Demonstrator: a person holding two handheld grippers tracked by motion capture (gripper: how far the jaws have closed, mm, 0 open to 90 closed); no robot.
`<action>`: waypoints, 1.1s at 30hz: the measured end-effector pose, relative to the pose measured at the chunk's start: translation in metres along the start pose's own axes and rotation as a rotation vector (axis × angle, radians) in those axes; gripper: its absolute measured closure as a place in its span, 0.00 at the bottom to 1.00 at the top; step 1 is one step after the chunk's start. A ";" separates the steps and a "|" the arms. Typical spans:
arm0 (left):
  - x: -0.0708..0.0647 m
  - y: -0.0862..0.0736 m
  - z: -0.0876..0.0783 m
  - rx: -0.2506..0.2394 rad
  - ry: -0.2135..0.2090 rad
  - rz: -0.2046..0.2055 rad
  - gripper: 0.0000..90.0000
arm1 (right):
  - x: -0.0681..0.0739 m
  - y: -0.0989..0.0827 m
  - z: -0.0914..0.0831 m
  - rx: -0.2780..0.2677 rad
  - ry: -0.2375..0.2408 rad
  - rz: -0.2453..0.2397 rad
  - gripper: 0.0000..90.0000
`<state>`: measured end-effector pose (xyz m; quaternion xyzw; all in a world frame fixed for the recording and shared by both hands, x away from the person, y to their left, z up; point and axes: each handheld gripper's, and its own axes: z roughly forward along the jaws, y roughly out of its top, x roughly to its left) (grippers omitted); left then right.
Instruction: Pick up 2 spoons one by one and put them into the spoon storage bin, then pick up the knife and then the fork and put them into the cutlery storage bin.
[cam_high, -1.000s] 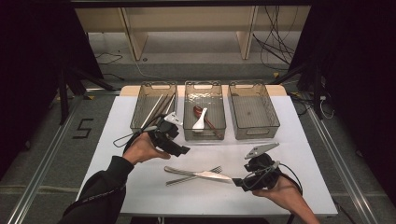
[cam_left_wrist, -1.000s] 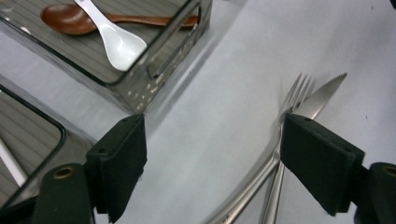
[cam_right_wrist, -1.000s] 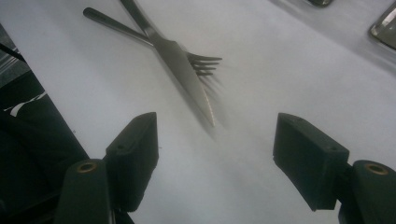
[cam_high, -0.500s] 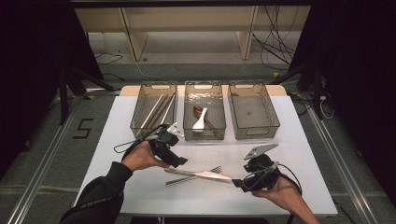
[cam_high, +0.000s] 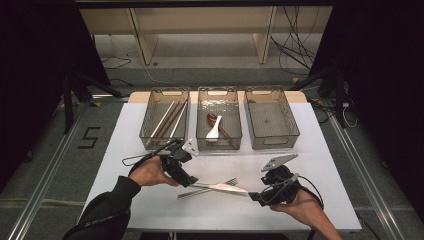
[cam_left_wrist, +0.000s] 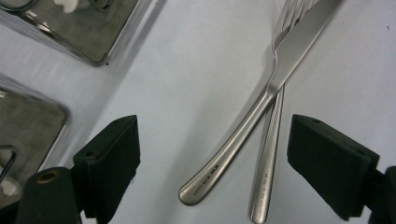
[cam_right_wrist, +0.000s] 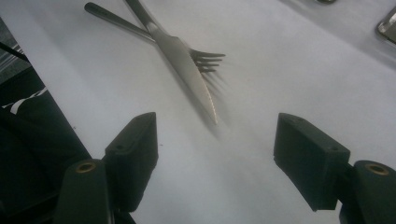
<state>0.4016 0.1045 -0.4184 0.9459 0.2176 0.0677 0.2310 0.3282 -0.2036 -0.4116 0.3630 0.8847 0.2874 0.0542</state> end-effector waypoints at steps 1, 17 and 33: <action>0.000 0.000 0.001 0.006 -0.001 0.005 0.18 | 0.000 0.000 0.000 0.001 0.000 -0.001 0.35; -0.002 0.000 0.020 0.077 0.002 0.056 0.20 | 0.000 0.000 0.001 0.005 0.002 -0.001 0.35; -0.005 0.001 0.032 0.108 -0.020 0.118 0.31 | 0.001 0.000 0.001 0.011 0.002 -0.003 0.35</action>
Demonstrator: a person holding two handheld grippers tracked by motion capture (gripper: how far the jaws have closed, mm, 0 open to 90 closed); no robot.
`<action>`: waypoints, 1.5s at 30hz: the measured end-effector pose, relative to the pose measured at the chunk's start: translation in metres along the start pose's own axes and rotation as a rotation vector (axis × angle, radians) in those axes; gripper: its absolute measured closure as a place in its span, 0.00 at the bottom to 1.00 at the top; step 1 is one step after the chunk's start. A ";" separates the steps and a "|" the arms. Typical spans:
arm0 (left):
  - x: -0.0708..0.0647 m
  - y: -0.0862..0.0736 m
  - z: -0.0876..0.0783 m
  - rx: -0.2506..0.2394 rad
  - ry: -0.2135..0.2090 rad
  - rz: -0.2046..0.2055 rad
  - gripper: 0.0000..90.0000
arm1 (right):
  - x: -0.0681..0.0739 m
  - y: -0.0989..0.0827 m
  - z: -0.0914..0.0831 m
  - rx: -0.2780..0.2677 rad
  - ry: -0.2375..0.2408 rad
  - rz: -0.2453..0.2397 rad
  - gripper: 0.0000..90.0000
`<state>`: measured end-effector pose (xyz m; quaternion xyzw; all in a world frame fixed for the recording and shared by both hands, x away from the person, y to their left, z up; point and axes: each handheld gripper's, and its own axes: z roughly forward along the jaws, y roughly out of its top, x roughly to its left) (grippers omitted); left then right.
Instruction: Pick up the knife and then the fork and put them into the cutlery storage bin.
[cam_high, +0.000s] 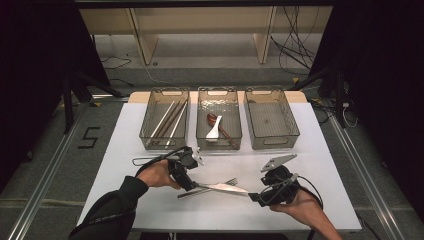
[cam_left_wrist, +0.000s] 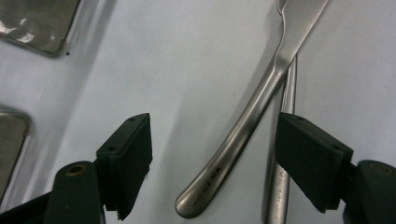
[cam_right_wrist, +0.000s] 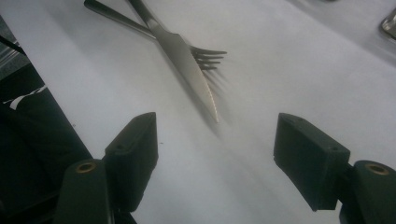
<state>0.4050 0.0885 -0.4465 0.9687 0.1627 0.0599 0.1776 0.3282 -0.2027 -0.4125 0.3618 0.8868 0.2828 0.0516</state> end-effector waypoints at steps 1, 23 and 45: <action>0.000 0.000 0.001 0.005 -0.001 0.011 0.32 | 0.000 0.000 0.000 0.001 0.001 0.000 0.35; -0.003 0.001 0.017 0.082 -0.073 0.040 0.63 | 0.001 0.001 0.000 0.004 -0.002 -0.006 0.35; -0.014 0.002 0.013 0.107 -0.090 0.169 0.91 | 0.001 0.001 -0.001 0.000 -0.003 -0.003 0.35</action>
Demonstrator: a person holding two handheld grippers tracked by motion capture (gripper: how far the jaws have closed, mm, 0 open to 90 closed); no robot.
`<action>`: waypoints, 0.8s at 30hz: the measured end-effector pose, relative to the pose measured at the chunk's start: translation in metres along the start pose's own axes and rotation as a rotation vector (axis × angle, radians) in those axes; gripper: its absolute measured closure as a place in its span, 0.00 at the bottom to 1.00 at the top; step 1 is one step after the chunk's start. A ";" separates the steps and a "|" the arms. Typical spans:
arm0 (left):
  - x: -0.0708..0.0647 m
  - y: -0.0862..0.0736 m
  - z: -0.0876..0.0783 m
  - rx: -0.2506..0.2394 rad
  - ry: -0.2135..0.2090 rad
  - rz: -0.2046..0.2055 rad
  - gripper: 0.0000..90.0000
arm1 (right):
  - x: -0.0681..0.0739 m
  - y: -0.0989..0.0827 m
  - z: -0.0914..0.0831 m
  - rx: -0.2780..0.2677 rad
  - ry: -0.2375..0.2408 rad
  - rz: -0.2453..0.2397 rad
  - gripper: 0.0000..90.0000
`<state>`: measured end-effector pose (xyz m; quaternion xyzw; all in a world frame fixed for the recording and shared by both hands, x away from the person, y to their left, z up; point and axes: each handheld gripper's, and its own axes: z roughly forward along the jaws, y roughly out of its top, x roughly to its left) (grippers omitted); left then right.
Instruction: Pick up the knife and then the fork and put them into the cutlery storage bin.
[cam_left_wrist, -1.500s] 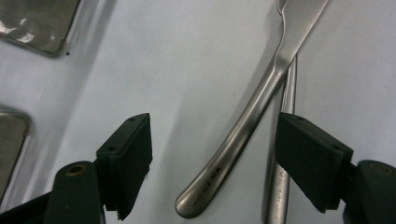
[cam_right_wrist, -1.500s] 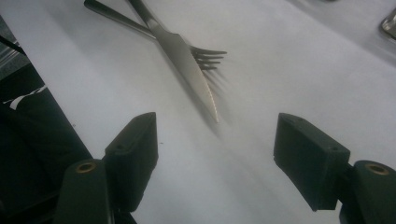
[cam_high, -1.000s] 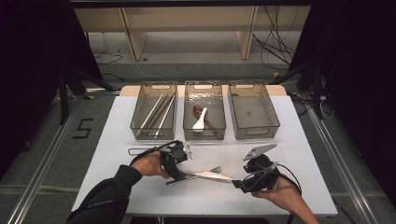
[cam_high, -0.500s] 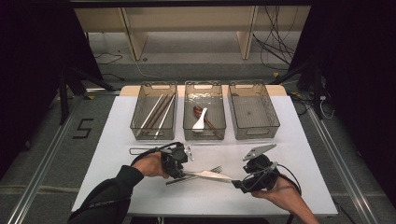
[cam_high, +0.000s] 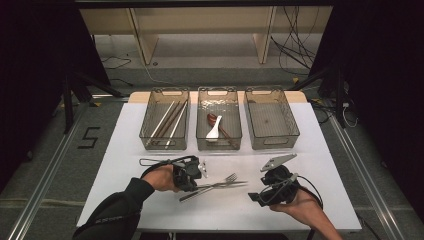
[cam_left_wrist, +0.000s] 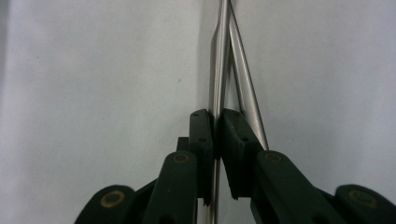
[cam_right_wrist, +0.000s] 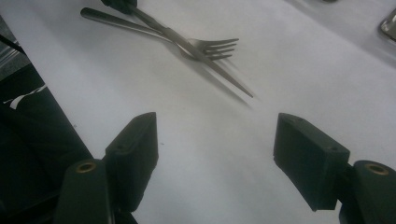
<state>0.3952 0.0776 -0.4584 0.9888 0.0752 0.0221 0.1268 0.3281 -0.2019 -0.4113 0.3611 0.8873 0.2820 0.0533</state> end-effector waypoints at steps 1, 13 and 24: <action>-0.001 0.000 0.000 -0.001 0.004 0.001 0.91 | 0.000 0.000 0.000 0.000 0.001 -0.002 0.35; 0.000 0.000 0.001 -0.002 -0.003 -0.020 0.91 | 0.000 0.000 0.000 0.000 0.000 0.000 0.35; -0.001 0.000 0.001 -0.002 0.005 -0.001 0.92 | 0.000 0.000 0.000 -0.001 0.001 0.000 0.35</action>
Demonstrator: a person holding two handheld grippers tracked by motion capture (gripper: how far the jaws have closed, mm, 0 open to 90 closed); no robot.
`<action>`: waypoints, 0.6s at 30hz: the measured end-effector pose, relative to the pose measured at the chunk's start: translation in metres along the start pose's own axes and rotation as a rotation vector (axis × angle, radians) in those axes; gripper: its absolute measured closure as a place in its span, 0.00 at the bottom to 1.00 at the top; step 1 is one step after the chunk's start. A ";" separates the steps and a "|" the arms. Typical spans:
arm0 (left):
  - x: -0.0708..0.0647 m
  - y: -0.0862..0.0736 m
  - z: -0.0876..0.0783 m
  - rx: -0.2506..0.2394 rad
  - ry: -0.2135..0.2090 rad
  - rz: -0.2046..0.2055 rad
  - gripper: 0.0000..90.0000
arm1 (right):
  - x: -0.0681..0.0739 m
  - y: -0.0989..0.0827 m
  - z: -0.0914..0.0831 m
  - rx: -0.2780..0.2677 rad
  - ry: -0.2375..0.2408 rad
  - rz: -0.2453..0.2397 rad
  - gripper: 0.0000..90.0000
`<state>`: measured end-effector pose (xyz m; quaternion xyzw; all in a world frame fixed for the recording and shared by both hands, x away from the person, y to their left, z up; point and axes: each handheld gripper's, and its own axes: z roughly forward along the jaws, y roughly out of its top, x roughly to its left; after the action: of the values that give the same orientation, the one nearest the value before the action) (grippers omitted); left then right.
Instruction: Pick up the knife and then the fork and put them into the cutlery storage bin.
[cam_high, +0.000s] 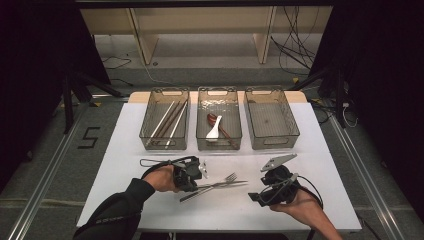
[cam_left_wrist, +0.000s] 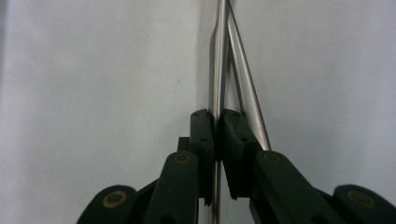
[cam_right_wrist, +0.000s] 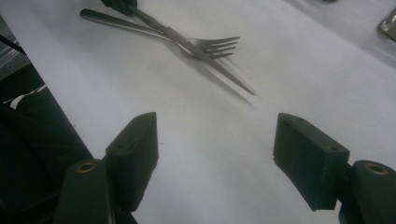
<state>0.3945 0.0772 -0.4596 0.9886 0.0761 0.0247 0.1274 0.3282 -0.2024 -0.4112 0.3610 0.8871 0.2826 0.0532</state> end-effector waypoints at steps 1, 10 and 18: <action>0.000 0.000 0.000 -0.001 -0.001 -0.002 0.92 | 0.000 0.000 0.000 0.001 0.001 0.000 0.35; -0.002 -0.001 0.000 -0.009 0.009 -0.013 0.93 | 0.000 0.000 0.000 -0.001 -0.001 -0.002 0.35; -0.005 0.000 -0.006 -0.012 0.024 -0.015 0.93 | 0.000 0.000 -0.001 0.000 0.003 0.004 0.35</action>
<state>0.3896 0.0781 -0.4543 0.9868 0.0848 0.0361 0.1328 0.3280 -0.2026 -0.4102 0.3623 0.8865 0.2833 0.0516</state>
